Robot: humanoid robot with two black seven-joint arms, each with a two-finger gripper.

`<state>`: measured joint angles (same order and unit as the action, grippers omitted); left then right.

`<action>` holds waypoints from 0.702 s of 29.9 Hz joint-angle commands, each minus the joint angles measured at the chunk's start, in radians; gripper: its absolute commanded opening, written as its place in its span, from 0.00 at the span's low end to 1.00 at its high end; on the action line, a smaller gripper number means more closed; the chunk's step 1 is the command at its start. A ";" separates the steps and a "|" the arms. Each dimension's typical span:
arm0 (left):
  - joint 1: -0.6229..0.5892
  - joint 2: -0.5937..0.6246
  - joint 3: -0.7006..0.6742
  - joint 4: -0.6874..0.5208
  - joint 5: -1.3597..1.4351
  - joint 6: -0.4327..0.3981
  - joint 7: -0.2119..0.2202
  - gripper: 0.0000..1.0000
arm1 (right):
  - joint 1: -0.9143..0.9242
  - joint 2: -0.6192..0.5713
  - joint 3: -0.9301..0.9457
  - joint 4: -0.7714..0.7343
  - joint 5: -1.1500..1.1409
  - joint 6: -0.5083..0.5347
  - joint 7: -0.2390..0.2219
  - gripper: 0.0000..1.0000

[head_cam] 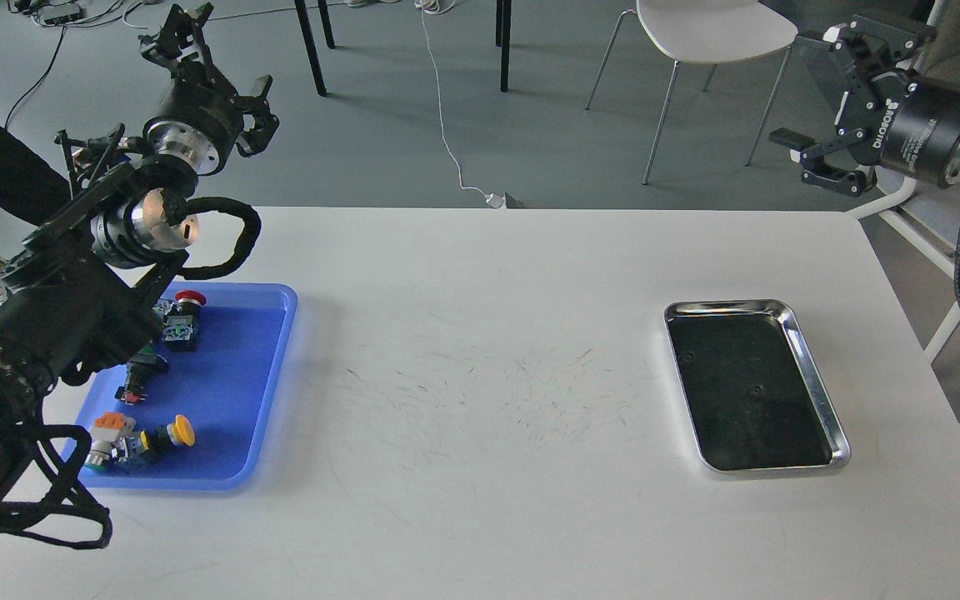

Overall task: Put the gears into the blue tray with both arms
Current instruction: 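Move the right gripper over toward the metal tray, then lower the right gripper into the metal tray onto a small black part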

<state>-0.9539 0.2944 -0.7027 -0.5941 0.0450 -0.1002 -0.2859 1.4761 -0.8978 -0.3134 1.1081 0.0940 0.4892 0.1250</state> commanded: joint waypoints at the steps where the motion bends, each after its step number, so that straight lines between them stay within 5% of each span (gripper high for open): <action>1: 0.001 0.011 0.005 -0.024 0.003 0.007 -0.001 0.98 | 0.162 0.004 -0.188 0.074 -0.187 -0.001 -0.001 0.99; 10: 0.017 0.075 0.008 -0.073 0.001 0.011 -0.004 0.98 | 0.446 0.063 -0.556 0.248 -0.454 -0.001 -0.030 0.99; 21: 0.026 0.100 0.008 -0.085 0.001 0.013 -0.045 0.98 | 0.605 0.376 -0.878 0.296 -0.609 -0.043 -0.035 0.98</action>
<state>-0.9286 0.3909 -0.6964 -0.6744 0.0460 -0.0874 -0.3269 2.0720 -0.6024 -1.1512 1.4053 -0.5078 0.4578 0.0908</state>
